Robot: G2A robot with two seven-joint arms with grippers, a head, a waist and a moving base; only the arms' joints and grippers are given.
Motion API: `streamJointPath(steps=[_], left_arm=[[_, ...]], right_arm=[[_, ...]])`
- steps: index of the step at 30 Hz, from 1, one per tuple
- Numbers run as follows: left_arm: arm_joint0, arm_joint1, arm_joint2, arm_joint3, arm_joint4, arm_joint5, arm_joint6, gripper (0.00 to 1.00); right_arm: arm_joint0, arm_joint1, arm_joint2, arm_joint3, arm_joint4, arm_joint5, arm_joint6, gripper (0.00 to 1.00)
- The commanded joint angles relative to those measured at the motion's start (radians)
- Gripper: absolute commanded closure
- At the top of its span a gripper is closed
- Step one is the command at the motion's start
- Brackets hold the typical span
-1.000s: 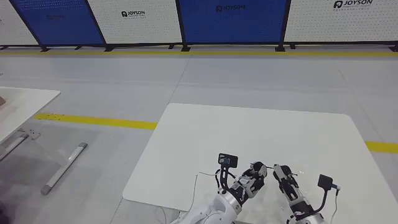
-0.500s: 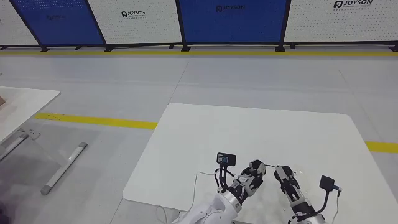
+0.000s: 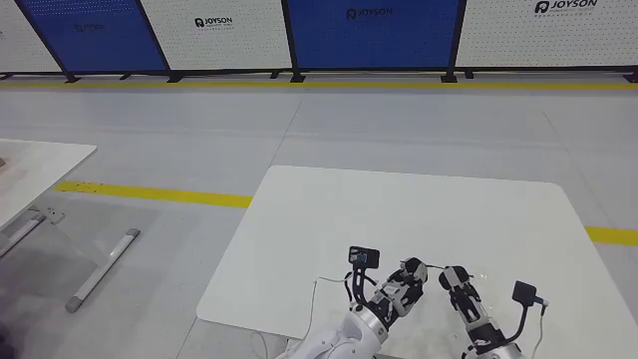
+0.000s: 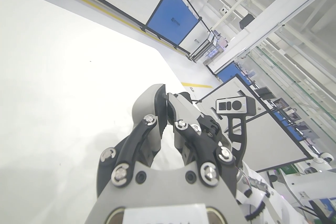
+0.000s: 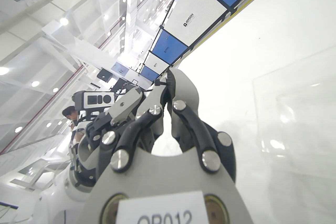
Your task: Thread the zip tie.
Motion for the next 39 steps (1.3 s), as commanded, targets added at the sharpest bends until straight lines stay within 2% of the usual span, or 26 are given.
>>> streamJointPath(steps=[1, 18, 19, 20, 21, 24, 27, 32, 35, 36, 38, 39], left_arm=[[0.001, 0.0, 0.0, -0.001, 0.003, -0.002, -0.003, 1.0], [0.001, -0.001, 0.007, -0.005, 0.015, -0.004, -0.016, 1.0], [0.001, -0.001, 0.006, -0.006, 0.014, -0.003, -0.015, 1.0], [0.002, -0.001, 0.005, -0.007, 0.014, -0.002, -0.015, 1.0], [0.002, -0.001, 0.004, -0.007, 0.013, -0.001, -0.014, 1.0], [0.002, -0.001, 0.002, -0.007, 0.01, 0.004, -0.014, 1.0], [0.003, -0.001, -0.002, -0.009, 0.006, 0.007, -0.012, 1.0], [0.008, -0.003, -0.015, -0.013, -0.032, 0.02, 0.006, 1.0], [0.007, -0.006, -0.027, -0.012, -0.069, 0.02, 0.015, 1.0], [0.009, -0.006, -0.03, -0.014, -0.091, 0.014, 0.012, 1.0], [0.01, -0.007, -0.042, -0.017, -0.148, -0.002, -0.005, 1.0], [0.011, -0.007, -0.053, -0.02, -0.196, -0.014, -0.02, 1.0]], right_arm=[[0.0, 0.001, -0.001, -0.002, -0.002, 0.0, -0.001, 1.0], [0.0, 0.012, -0.005, -0.012, -0.004, 0.0, 0.008, 1.0], [-0.001, 0.012, -0.005, -0.012, -0.006, 0.0, 0.007, 0.93], [-0.001, 0.012, -0.006, -0.013, -0.008, 0.0, 0.005, 0.82], [-0.001, 0.012, -0.007, -0.013, -0.009, 0.0, 0.004, 0.76], [0.0, 0.013, -0.01, -0.015, -0.012, 0.0, 0.003, 0.66], [-0.001, 0.013, -0.009, -0.019, -0.018, 0.0, 0.002, 0.61], [-0.005, 0.014, -0.006, -0.026, -0.02, 0.0, 0.0, 0.6], [-0.008, 0.014, -0.001, -0.027, -0.012, 0.0, -0.001, 0.5], [-0.011, 0.015, 0.002, -0.027, -0.01, 0.0, -0.003, 0.35], [-0.018, 0.015, 0.009, -0.028, -0.004, 0.0, -0.012, 0.18], [-0.023, 0.015, 0.014, -0.03, 0.0, 0.0, -0.016, 0.06]])
